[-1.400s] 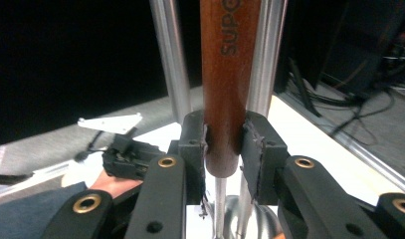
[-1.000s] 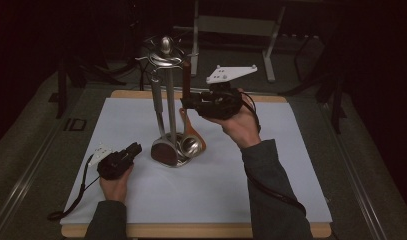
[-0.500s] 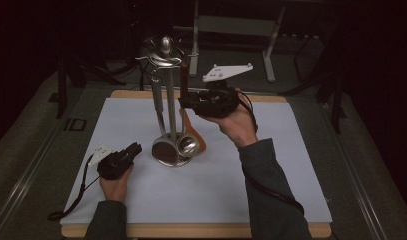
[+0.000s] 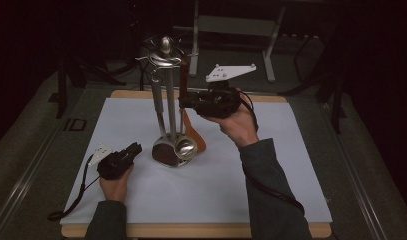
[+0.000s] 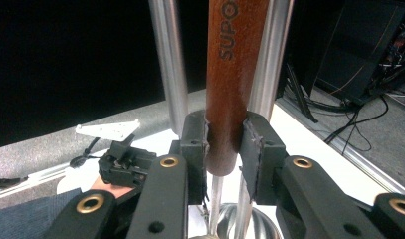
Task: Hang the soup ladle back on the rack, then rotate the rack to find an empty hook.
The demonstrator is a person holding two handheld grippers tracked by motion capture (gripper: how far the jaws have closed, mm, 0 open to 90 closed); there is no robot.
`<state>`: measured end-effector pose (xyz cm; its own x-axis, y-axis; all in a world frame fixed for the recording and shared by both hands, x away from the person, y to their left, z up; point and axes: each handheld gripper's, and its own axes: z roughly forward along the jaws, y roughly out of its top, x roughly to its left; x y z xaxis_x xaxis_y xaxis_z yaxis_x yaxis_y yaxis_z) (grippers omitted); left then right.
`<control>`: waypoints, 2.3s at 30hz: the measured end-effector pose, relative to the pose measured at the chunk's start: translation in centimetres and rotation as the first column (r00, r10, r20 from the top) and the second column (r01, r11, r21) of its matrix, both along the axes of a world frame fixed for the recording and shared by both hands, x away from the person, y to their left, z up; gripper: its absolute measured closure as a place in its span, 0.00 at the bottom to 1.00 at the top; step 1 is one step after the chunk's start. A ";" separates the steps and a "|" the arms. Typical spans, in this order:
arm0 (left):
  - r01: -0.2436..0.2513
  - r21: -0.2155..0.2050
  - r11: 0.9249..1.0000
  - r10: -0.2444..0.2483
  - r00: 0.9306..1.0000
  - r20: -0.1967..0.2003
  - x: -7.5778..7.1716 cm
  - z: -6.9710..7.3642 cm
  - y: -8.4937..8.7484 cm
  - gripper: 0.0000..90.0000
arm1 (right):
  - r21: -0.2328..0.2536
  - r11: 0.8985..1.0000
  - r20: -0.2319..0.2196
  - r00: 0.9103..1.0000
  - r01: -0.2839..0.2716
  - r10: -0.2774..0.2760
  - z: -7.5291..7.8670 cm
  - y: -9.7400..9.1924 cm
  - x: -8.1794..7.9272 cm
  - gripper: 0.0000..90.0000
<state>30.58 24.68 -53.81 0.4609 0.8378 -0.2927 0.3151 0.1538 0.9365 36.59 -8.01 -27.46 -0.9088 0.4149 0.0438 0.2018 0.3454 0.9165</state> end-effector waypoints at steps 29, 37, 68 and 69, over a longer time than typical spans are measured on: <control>-0.001 -0.003 1.000 0.001 1.000 0.000 0.0 0.0 0.0 0.83 | -0.011 1.000 -0.013 1.000 0.023 -0.023 0.1 -0.6 0.3 0.77; 0.001 -0.003 1.000 -0.001 1.000 0.003 0.1 -0.1 0.0 0.83 | -0.042 0.998 -0.007 0.999 0.043 -0.043 -1.0 -1.9 0.4 0.77; 0.010 -0.145 0.989 0.017 0.983 0.184 -2.3 5.0 0.1 0.99 | -0.476 0.848 -0.005 0.963 0.233 -0.268 -10.8 -4.6 2.7 0.61; 0.020 -0.152 0.988 0.012 0.979 0.205 -2.6 5.7 0.1 0.99 | -0.487 0.840 -0.003 0.961 0.240 -0.276 -11.3 -4.7 2.8 0.61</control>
<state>27.98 24.78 -48.11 0.5275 0.7885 -0.3164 0.1205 0.2991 0.9466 39.36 -12.74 -38.73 -0.7682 0.6195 -0.1615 0.4018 0.6629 0.6317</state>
